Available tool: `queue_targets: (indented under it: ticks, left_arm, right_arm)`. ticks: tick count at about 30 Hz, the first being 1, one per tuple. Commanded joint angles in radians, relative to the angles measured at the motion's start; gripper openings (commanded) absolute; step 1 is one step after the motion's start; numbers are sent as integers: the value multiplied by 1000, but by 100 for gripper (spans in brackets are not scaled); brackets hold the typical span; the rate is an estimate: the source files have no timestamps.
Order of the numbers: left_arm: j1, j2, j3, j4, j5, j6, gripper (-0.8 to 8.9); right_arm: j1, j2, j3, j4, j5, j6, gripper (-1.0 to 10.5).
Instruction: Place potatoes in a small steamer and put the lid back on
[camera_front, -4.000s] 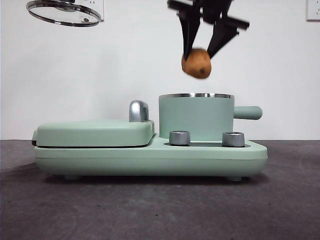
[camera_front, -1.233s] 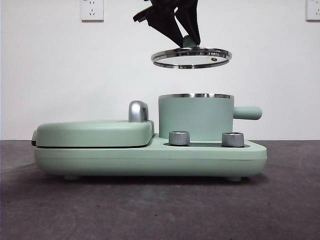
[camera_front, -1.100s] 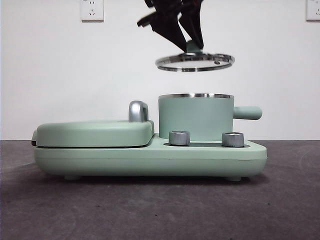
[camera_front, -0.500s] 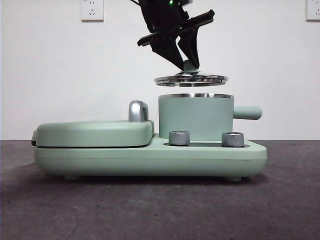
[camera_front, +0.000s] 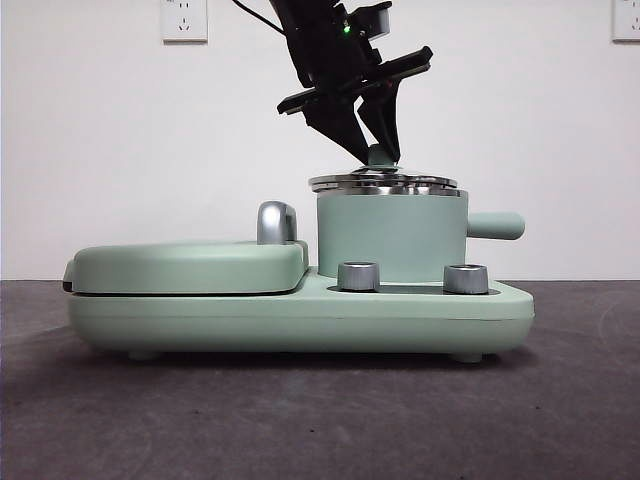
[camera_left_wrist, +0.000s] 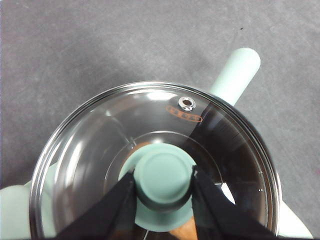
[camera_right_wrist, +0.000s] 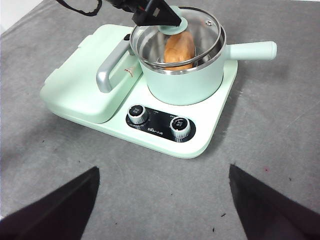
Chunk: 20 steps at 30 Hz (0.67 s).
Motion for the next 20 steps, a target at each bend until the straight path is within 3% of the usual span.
queue_targets:
  ticks: [1,20]
  left_arm:
    - [-14,26,29,34,8,0,14]
    - [-32,37,29,13,18,60,14]
  right_arm:
    - [8,6,5,11,-3,11,410]
    - [8,6,5,11,-2,18,410]
